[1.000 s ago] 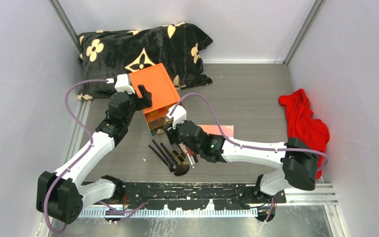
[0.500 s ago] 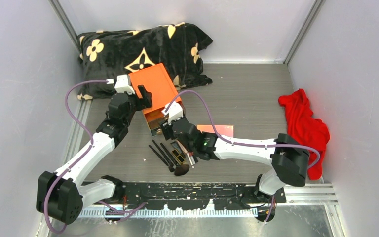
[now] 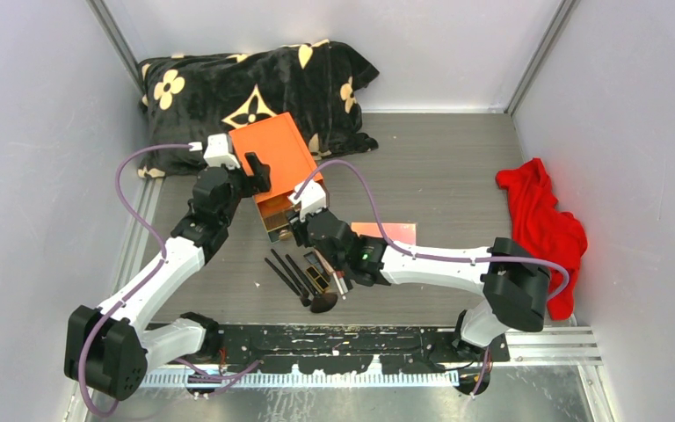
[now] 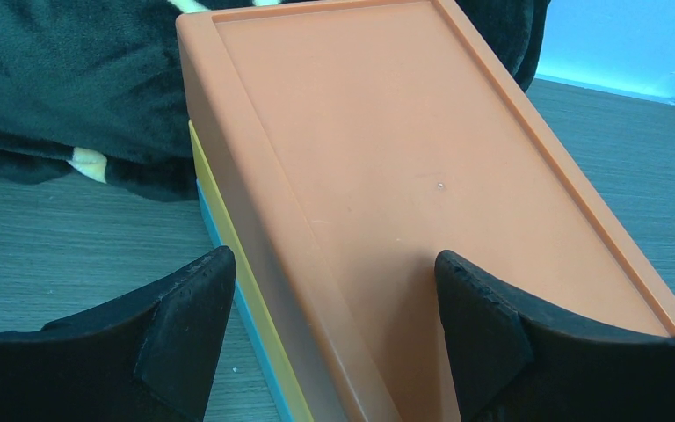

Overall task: Organize the makeup
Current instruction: Open the drawer in the storage box.

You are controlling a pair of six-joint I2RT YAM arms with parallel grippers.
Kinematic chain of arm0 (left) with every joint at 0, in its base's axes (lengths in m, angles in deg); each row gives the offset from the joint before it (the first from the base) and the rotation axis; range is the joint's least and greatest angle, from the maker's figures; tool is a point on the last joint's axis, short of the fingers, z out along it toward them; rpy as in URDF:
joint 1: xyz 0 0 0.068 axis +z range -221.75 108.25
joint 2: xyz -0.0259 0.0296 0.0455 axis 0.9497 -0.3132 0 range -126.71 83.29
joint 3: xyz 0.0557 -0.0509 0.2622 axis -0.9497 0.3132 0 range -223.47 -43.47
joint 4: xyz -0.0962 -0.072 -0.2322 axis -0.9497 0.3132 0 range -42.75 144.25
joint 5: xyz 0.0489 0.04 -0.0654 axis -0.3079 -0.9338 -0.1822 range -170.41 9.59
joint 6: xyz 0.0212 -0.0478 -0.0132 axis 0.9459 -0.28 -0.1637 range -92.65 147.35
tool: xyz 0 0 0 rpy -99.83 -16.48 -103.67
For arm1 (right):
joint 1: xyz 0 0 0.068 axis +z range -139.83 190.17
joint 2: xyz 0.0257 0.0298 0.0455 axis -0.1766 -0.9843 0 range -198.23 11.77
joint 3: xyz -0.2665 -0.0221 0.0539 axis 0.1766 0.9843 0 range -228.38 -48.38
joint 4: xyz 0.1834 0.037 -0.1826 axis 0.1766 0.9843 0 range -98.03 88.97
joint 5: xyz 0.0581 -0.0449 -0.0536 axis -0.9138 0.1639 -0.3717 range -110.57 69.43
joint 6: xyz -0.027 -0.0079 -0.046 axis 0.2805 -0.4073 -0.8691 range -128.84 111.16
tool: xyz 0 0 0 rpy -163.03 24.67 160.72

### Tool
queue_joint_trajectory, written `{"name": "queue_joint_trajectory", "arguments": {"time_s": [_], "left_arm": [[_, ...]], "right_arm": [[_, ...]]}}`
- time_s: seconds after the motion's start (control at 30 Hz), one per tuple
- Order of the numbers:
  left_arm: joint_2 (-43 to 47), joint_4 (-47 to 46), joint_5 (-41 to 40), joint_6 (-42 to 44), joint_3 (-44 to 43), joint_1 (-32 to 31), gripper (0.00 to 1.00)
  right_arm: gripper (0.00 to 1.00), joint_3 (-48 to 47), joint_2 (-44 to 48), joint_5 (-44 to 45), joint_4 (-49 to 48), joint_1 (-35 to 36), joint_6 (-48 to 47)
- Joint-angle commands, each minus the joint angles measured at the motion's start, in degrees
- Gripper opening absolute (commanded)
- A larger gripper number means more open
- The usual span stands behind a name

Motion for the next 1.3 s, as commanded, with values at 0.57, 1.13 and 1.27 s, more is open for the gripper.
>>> {"name": "queue_joint_trajectory", "arguments": {"time_s": [0.57,1.13,1.27], "left_arm": [[-2.2,10.2,-2.4,3.3,3.1,-0.1,0.82],[-3.8,10.0,-2.8,3.5,2.3,-0.1,0.82],[-4.1,9.9,-2.8,3.5,2.1,-0.1,0.82]], "right_arm": [[0.12,6.7,7.5,-5.2,2.3,0.2,5.6],[0.11,14.0,16.4,-5.4,7.4,1.4,8.1],[0.11,15.4,17.2,-5.4,8.1,1.6,8.6]]}}
